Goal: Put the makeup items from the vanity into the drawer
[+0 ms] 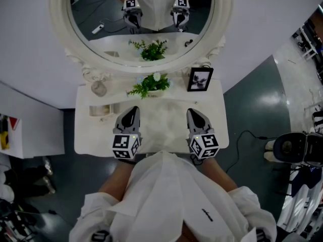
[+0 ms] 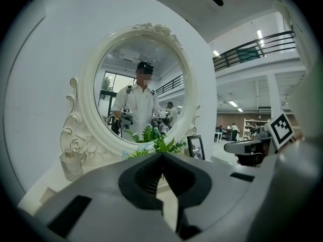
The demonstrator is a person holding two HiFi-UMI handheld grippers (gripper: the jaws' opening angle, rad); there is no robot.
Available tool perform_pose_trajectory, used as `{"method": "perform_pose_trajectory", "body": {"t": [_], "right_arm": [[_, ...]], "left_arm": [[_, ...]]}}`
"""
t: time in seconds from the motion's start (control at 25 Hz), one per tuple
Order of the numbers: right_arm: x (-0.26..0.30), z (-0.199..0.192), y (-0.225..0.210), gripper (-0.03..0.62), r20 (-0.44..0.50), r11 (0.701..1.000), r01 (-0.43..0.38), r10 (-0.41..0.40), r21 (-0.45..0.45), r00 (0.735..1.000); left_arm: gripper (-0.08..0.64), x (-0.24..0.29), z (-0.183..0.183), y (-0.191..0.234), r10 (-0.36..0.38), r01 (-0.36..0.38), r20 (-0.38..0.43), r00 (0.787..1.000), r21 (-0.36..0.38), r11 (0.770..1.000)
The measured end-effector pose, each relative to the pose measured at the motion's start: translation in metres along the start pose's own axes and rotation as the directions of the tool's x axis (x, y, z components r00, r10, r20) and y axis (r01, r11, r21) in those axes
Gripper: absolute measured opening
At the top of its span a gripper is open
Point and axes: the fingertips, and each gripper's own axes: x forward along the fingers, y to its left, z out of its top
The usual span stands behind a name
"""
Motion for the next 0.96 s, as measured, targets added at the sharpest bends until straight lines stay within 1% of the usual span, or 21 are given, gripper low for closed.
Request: {"method": "perform_pose_trajectory", "body": {"t": [0.72,0.96], "right_arm": [[-0.0032,0.0006,0.0039,0.017,-0.008,1.0,-0.015,0.015,-0.015,1.0],[-0.0019,0.0024,0.0051,0.017,-0.004,1.0,-0.022,0.022,-0.007,1.0]], "left_arm": [[0.028,-0.0072,-0.0027,-0.0048,-0.008,0.008,-0.007,1.0,-0.002,1.0],[0.028,-0.006,-0.0007,-0.0039,-0.006,0.006,-0.001,1.0,-0.006,1.0]]}}
